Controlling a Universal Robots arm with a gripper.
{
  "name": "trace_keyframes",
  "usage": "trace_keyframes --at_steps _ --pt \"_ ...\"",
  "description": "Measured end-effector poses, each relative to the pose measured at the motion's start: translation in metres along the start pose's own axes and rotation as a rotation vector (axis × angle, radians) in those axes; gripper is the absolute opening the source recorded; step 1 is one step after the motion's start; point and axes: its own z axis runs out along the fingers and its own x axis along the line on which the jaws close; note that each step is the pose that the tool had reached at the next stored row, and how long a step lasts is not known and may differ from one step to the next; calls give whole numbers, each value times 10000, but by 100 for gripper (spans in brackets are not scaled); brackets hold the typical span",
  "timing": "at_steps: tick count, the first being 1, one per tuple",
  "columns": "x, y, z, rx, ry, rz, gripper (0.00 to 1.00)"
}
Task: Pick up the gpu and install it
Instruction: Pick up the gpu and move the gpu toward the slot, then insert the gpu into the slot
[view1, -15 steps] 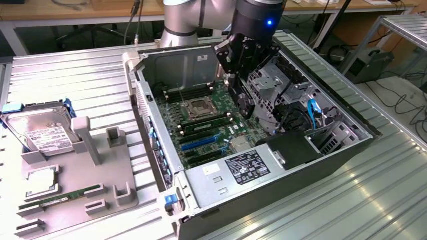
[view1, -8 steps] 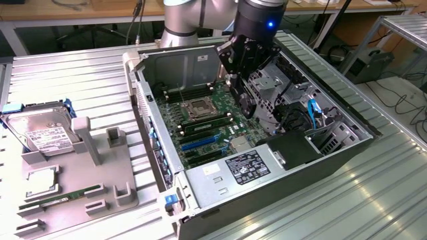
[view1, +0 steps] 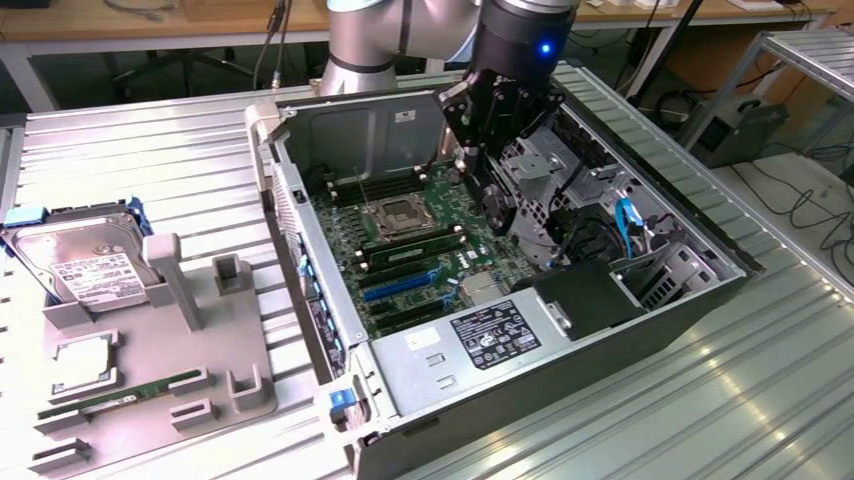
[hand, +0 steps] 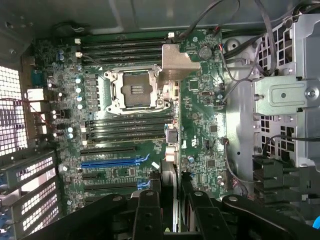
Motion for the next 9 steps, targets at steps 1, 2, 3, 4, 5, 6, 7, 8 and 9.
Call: trace_keyframes --at_steps 1,2,3,4,5,6,7,8,9 --pt "0 0 0 1 0 0 26" --pt "-1 0 0 0 0 -1 26" --pt "-1 0 0 1 0 -1 26" --pt "-1 0 0 1 0 -1 26" --pt "-1 0 0 1 0 -1 26" --pt "-1 0 0 1 0 -1 26" --pt "-1 0 0 1 0 -1 26" --pt "-1 0 0 0 0 -2 26" --pt "-1 0 0 0 0 -2 26"
